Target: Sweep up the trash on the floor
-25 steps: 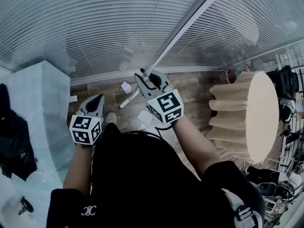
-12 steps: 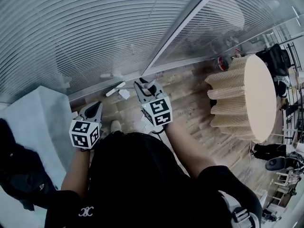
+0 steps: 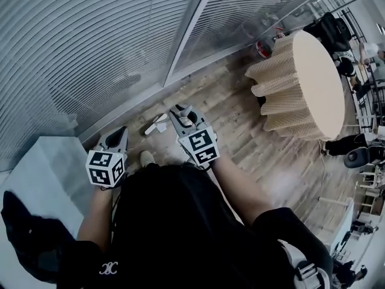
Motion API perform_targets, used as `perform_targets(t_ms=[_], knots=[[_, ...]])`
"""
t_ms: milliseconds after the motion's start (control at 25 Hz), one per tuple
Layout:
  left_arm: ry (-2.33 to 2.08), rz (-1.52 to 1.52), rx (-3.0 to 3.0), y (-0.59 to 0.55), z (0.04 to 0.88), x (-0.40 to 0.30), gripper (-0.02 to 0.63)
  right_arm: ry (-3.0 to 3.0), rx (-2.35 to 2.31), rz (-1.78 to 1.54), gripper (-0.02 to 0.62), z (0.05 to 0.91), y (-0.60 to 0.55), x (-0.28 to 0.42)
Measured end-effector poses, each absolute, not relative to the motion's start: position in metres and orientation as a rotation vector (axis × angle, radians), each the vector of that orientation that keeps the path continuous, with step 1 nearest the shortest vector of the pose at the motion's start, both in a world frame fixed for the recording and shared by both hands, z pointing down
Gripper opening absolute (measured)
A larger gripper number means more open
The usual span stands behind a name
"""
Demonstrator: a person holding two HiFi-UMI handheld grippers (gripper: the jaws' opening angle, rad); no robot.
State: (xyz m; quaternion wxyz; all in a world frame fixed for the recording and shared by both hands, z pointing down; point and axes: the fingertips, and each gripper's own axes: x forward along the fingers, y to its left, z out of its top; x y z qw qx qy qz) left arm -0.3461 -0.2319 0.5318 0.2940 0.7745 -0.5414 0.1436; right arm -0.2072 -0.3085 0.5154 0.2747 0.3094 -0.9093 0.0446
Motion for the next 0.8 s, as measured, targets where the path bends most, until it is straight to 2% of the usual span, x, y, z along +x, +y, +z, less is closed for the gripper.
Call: perform_targets(t_ms=[400, 800], knots=[[-1.222, 0.438, 2.213, -0.254, 0.542, -0.263, -0.005, -2.345, 1.091, 0.167, 0.098, 0.508, -0.312, -0.105], [-1.148, 0.458, 2.294, -0.28, 0.536, -0.209, -0.005, -2.389, 1.178, 0.145, 0.098, 0.477, -0.32, -0.057]])
